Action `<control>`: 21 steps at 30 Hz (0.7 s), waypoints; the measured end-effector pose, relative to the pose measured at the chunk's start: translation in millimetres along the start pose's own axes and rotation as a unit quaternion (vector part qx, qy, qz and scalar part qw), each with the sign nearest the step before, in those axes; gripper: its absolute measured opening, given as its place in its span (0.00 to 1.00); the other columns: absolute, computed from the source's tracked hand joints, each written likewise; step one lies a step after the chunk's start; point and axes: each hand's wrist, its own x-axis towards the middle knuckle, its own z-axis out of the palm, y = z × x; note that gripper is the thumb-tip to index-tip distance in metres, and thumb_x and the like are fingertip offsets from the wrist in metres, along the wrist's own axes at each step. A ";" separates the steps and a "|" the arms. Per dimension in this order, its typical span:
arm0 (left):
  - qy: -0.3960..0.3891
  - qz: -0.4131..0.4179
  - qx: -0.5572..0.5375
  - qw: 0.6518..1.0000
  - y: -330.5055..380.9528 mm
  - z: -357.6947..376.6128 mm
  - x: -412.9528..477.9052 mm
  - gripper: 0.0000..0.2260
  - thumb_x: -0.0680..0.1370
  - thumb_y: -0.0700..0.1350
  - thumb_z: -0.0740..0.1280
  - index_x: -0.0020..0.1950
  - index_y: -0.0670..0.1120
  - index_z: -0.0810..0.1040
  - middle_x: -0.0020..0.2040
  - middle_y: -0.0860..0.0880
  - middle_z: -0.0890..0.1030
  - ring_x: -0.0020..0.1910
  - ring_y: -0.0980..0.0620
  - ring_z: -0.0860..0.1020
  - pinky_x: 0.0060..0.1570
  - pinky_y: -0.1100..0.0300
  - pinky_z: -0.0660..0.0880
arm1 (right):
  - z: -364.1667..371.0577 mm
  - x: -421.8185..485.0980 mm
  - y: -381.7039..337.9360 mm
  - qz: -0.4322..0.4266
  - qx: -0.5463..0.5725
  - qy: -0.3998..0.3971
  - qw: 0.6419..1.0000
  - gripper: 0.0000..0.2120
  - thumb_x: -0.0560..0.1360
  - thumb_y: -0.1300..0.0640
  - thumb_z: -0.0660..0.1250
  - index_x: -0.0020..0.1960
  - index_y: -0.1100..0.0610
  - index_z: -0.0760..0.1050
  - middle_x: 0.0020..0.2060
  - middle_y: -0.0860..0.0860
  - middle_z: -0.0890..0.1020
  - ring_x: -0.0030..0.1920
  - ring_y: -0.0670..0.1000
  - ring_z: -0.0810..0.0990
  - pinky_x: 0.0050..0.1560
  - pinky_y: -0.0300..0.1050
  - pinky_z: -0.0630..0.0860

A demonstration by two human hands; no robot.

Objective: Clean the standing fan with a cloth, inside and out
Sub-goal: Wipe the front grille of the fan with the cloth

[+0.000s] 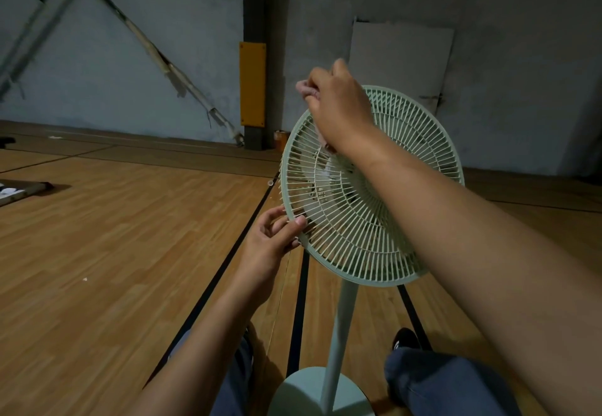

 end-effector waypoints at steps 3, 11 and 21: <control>-0.006 0.000 0.003 1.000 1.6 0.7 0.2 0.33 0.74 0.54 0.79 0.75 0.45 0.74 0.64 0.45 0.87 0.64 0.44 0.86 0.68 0.42 0.78 | -1.0 7.1 7.8 0.037 -0.010 0.006 0.999 0.05 0.84 0.56 0.68 0.57 0.56 0.79 0.55 0.54 0.75 0.52 0.56 0.79 0.46 0.47 0.74; 0.008 -0.006 0.007 1.000 -3.6 1.8 1.0 0.30 0.77 0.54 0.78 0.75 0.46 0.74 0.64 0.45 0.87 0.63 0.45 0.86 0.67 0.43 0.78 | 16.4 -35.6 -21.6 -0.060 0.036 -0.020 0.997 0.07 0.83 0.60 0.67 0.60 0.58 0.79 0.58 0.55 0.77 0.54 0.52 0.79 0.52 0.45 0.80; -0.006 -0.010 0.003 1.000 5.4 -1.7 2.2 0.31 0.76 0.51 0.76 0.76 0.44 0.73 0.63 0.46 0.87 0.63 0.44 0.86 0.68 0.45 0.78 | 18.3 -22.4 -9.3 -0.071 0.025 -0.009 0.997 0.07 0.84 0.56 0.66 0.58 0.57 0.79 0.55 0.54 0.77 0.51 0.52 0.77 0.55 0.50 0.80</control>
